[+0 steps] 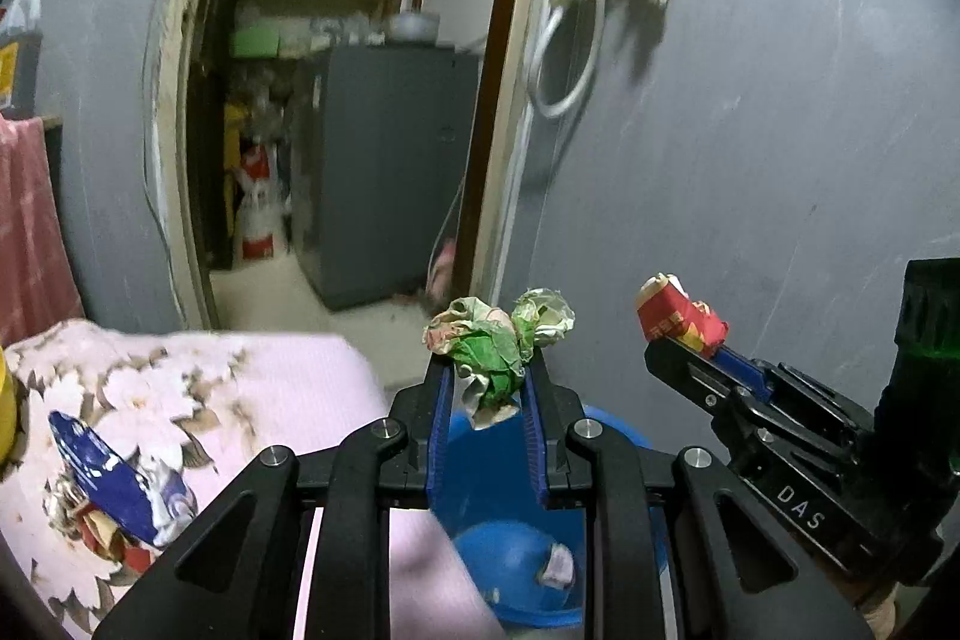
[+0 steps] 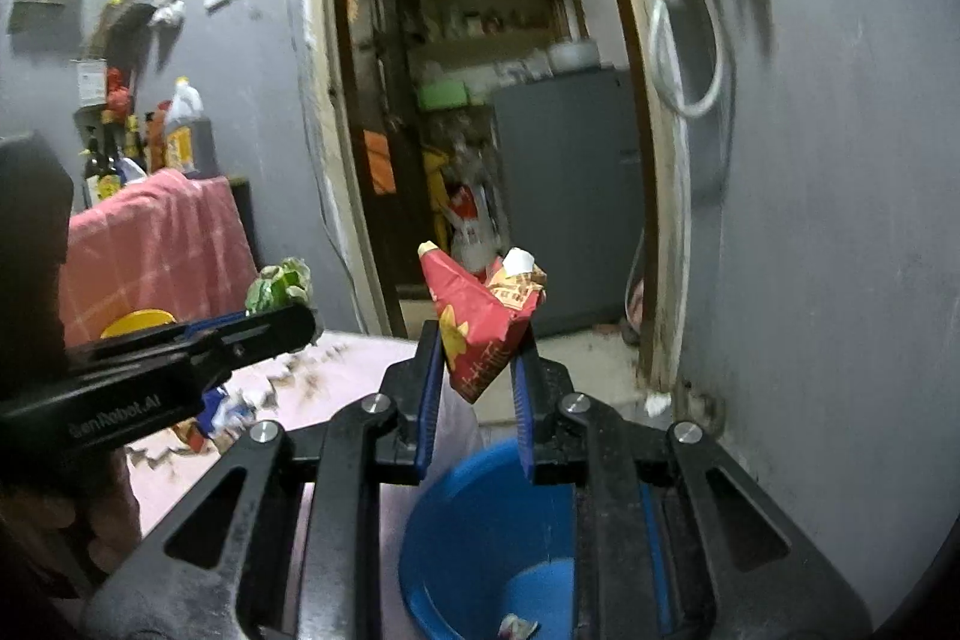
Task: Collect trash
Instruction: 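Carry both held papers over the blue basin and open both tools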
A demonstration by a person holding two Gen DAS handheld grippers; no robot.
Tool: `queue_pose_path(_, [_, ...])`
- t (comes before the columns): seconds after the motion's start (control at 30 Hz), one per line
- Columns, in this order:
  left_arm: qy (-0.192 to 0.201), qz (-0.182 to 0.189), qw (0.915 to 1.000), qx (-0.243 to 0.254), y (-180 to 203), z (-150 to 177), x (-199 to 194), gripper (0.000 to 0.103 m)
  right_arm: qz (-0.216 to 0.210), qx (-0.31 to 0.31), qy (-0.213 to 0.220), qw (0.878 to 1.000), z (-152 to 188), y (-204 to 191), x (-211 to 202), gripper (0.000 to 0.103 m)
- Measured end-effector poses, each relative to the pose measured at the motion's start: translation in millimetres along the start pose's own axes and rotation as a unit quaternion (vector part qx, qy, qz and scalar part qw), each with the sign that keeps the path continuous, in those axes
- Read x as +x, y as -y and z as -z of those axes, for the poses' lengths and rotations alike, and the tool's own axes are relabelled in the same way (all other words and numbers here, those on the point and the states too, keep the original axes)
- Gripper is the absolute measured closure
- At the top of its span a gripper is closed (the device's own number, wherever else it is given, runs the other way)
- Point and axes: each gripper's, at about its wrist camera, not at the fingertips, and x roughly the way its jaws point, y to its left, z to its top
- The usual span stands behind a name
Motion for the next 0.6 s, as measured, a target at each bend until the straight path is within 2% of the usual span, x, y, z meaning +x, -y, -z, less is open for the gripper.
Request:
queue_pose_path(0.33, [-0.098, -0.006, 0.9952, -0.008, -3, 29, 50, 0.083, 0.013, 0.038, -0.073, 0.997, 38, 27, 35, 0.072])
queue_pose_path(0.4, [-0.11, -0.006, 0.9938, -0.009, -4, 32, 56, 0.08, 0.015, 0.045, -0.082, 0.995, 41, 30, 38, 0.072])
queue_pose_path(0.53, [-0.132, -0.006, 0.9911, -0.016, -6, 39, 67, 0.065, 0.022, 0.059, -0.102, 0.993, 48, 38, 45, 0.071])
queue_pose_path(0.6, [-0.138, -0.007, 0.9903, -0.019, -9, 41, 72, 0.062, 0.024, 0.064, -0.109, 0.992, 50, 39, 48, 0.068])
